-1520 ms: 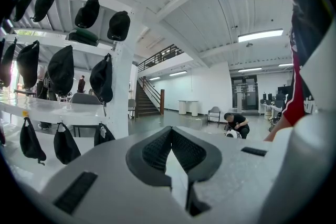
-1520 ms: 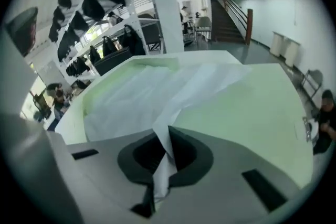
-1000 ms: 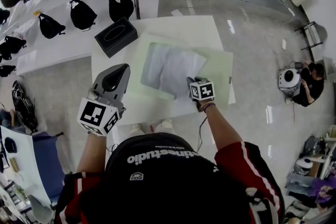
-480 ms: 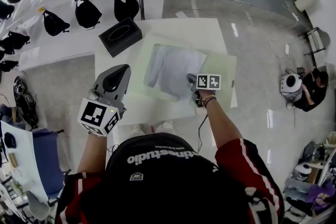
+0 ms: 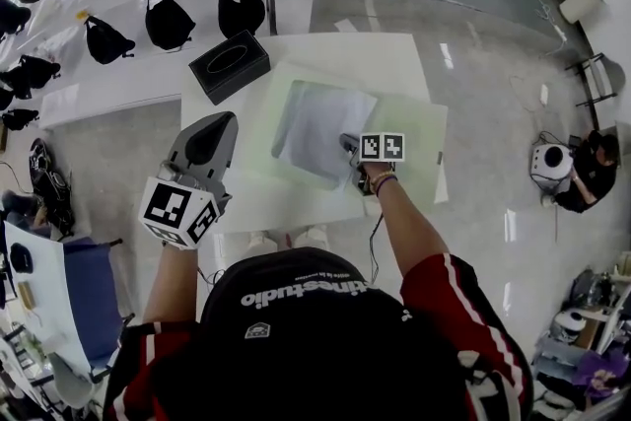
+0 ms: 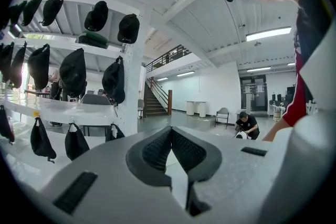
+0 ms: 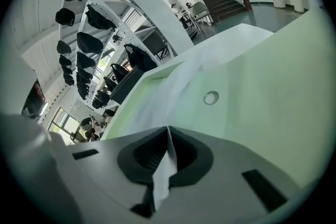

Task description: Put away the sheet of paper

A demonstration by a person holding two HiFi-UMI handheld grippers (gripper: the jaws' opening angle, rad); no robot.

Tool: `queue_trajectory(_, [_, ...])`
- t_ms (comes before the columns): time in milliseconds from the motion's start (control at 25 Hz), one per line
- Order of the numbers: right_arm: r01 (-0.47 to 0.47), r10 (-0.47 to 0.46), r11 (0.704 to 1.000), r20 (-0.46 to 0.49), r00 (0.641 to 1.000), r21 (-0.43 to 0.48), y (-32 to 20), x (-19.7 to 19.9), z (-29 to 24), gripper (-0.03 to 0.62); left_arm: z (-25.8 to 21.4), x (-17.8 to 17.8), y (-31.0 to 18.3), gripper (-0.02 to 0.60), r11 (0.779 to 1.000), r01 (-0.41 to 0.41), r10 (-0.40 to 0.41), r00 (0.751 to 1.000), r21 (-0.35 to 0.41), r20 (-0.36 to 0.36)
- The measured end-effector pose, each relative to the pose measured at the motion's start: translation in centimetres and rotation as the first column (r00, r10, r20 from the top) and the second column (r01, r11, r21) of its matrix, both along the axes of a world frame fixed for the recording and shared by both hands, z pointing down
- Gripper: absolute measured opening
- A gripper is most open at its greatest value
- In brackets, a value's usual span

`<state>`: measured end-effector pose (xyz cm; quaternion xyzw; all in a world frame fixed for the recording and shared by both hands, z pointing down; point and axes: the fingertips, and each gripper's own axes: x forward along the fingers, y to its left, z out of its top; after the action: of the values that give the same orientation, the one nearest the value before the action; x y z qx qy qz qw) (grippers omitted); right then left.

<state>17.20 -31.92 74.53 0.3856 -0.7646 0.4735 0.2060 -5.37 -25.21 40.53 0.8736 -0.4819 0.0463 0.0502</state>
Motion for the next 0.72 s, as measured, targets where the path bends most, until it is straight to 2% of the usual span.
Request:
queue_trajectory(200, [0.032,-0.032,0.999,-0.01,0.999,-0.004,-0.2,-1.4,0.2,0.003,0.4,-0.5,0.1,0.003,1.0,0.006,-0.006,1.0,-0.004,0.03])
queue_trajectory(720, [0.082,-0.082,0.996,-0.017,0.996,-0.027,-1.4,-4.7,0.9,0.003,0.3,-2.4,-0.3,0.003,0.999,0.031,-0.031,0.999,-0.006,0.031])
